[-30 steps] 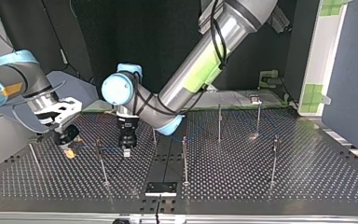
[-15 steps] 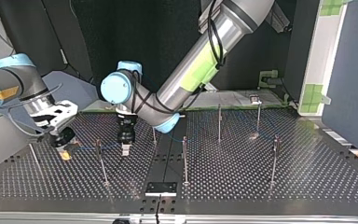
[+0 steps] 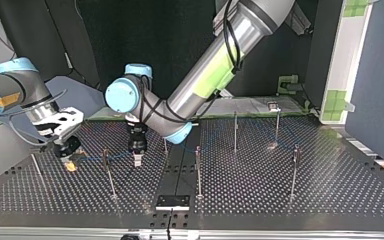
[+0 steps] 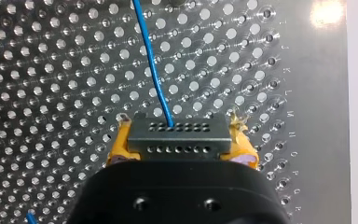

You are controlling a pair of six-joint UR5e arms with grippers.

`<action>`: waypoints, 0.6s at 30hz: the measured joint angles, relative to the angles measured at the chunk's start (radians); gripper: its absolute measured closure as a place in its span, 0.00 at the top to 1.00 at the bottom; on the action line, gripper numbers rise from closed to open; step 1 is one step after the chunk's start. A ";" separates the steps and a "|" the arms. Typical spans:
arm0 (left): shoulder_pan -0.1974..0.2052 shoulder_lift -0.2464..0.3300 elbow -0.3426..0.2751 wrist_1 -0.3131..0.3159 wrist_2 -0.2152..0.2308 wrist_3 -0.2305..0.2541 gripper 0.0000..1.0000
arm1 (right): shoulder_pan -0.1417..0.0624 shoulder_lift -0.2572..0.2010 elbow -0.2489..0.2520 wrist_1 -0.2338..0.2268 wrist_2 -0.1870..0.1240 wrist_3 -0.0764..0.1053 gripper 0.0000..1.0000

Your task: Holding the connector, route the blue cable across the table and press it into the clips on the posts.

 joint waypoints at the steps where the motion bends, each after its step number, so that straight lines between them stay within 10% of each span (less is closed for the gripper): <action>1: -0.001 0.003 0.001 -0.010 0.000 -0.008 1.00 | 0.000 0.000 0.000 0.000 0.000 0.000 0.00; 10: -0.013 0.033 -0.007 -0.093 0.005 -0.040 1.00 | 0.000 0.001 0.000 0.000 -0.003 0.001 0.00; 18: -0.040 0.111 -0.082 -0.031 0.080 -0.038 1.00 | 0.002 0.001 0.000 0.000 -0.009 0.000 0.00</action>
